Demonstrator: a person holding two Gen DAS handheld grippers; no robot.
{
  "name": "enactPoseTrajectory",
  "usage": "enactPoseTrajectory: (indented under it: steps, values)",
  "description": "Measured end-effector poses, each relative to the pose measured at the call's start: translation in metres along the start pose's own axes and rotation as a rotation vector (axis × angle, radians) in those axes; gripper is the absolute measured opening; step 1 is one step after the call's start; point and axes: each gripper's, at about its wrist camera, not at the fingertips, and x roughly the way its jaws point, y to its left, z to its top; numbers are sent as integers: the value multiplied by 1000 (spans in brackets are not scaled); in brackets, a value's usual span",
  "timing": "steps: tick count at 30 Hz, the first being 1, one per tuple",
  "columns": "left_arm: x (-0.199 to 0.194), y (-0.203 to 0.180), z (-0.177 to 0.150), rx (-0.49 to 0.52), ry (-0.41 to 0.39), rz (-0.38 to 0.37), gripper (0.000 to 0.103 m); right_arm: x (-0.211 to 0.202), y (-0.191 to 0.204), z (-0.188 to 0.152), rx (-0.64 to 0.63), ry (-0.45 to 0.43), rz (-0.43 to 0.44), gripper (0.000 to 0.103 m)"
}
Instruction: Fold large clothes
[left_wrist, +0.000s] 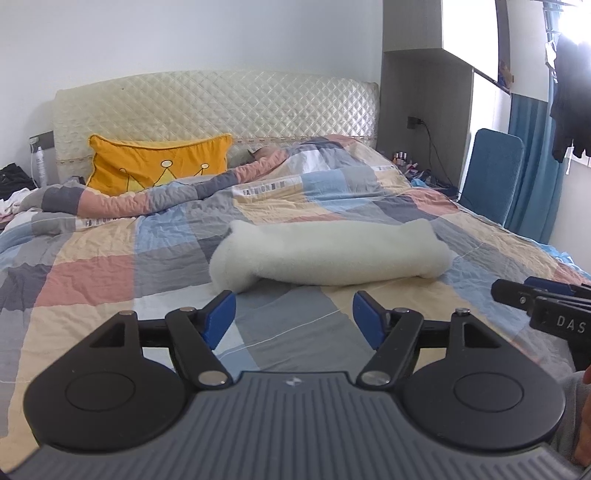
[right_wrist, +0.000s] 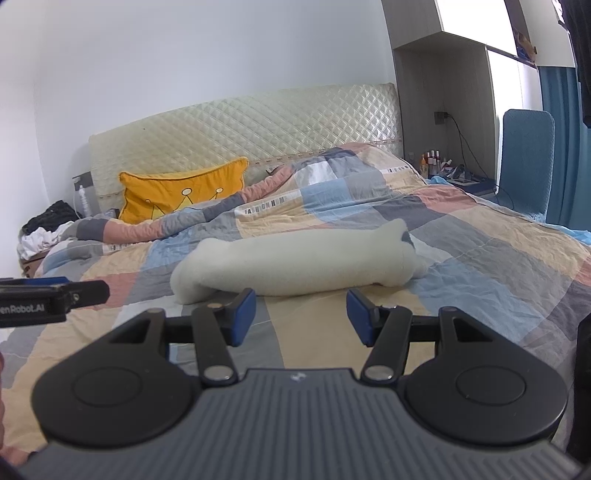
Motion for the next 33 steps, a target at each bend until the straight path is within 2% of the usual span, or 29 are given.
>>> enactPoseTrajectory:
  steps: [1,3,9,21,23,24,26,27,33]
  values:
    - [0,1,0,-5,1,2,77,1,0,1,-1,0,-1,58]
    - [0,3,-1,-9,5,-2,88,1,1,0,0,-2,-5,58]
    - [-4,9,-1,-6,4,3,98,3,2,0,-11,1,-14,58]
    - [-6,12,0,-31,0,29,101,4,6,-2,-27,-9,-27,58]
    - [-6,12,1,-33,0,30,101,5,5,-3,-19,-4,-27,73]
    - [-6,12,1,-35,0,31,101,5,5,-3,-14,-9,-27,88]
    - [-7,13,2,-39,-3,32,101,3,5,-3,-10,-23,-23,100]
    - [-7,14,2,-40,-4,34,101,4,6,-3,-13,-18,-18,103]
    - [-9,18,2,-55,-7,45,101,3,12,-4,-43,-24,-38,103]
